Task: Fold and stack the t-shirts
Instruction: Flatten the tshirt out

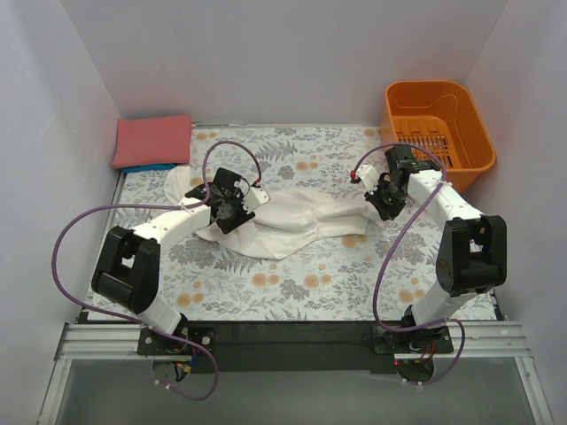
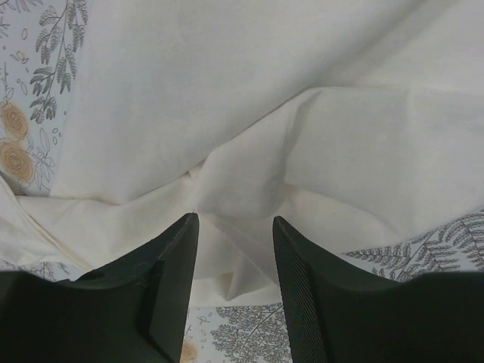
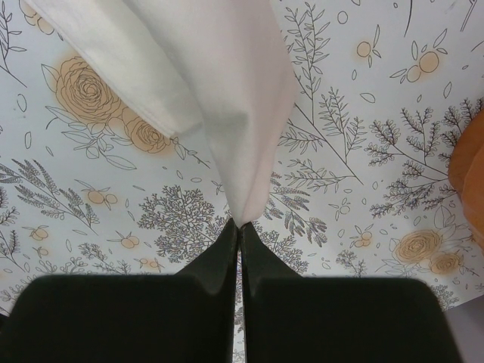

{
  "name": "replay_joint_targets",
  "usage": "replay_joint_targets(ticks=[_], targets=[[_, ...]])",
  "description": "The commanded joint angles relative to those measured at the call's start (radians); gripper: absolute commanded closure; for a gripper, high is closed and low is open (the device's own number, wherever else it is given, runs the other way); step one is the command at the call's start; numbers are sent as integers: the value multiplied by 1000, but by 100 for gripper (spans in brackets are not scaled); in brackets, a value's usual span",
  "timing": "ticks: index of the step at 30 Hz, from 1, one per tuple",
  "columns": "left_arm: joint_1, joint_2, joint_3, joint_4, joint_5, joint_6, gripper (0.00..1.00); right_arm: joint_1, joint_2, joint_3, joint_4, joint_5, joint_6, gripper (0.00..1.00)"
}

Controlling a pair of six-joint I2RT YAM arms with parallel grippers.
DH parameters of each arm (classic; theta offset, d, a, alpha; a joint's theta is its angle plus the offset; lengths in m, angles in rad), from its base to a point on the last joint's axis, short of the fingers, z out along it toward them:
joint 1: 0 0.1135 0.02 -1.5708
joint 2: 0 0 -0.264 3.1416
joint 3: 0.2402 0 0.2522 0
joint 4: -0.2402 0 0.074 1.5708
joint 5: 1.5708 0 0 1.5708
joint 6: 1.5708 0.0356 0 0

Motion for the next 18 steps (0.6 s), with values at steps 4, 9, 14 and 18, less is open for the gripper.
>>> replay_joint_targets(ticks=[4,9,14,18], targets=[[-46,-12,-13,-23,9,-7,57,-6,15,7,-4,1,8,99],[-49,40,-18,58,-45,-8,57,-6,22,20,-7,4,11,99],[-49,80,-9,110,-82,35,58,-5,22,22,-5,7,13,99],[-48,80,2,132,-94,58,68,-8,22,22,-7,12,10,99]])
